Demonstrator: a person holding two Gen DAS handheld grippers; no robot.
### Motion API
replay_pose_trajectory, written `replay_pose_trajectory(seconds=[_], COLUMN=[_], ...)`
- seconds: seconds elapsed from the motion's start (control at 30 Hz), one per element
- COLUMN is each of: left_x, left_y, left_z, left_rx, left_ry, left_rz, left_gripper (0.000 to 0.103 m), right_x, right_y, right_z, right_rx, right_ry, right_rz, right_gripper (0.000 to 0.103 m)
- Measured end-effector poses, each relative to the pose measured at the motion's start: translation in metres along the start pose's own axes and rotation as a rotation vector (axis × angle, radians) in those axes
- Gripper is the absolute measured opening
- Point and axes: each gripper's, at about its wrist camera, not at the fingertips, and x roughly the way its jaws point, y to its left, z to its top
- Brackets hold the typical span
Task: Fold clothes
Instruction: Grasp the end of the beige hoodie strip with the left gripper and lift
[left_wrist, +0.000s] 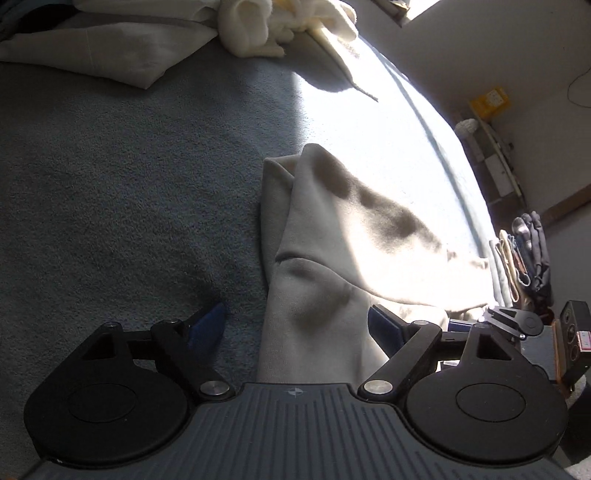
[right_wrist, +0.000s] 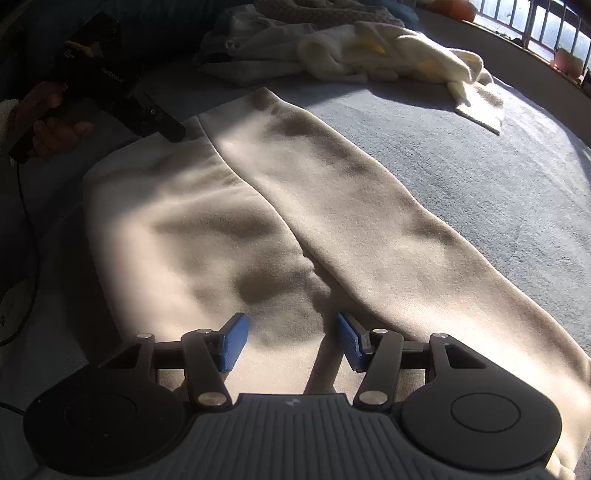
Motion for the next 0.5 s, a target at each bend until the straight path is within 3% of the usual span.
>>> replay_pose_trajectory(seconds=[0.2, 0.3, 0.4, 0.5], left_x=[0.023, 0.030, 0.026, 0.022], left_y=[-0.008, -0.002, 0.005, 0.003], left_z=[0.015, 0.019, 0.008, -0.008], left_rx=[0.014, -0.046, -0.095, -0.050], left_ry=[-0.028, -0.039, 0.008, 0.076], left_rz=[-0.049, -0.110, -0.189, -0.224], left_gripper=[0.082, 0.082, 0.081, 0.078], right_x=[0.002, 0.002, 0.002, 0.002], right_y=[-0.002, -0.003, -0.004, -0.005], right_z=[0.000, 0.000, -0.002, -0.004], right_rx=[0.017, 0.020, 0.023, 0.023], right_ry=[-0.010, -0.014, -0.023, -0.036], right_rz=[0.014, 0.018, 0.025, 0.033], right_gripper=[0.059, 0.059, 0.059, 0.059])
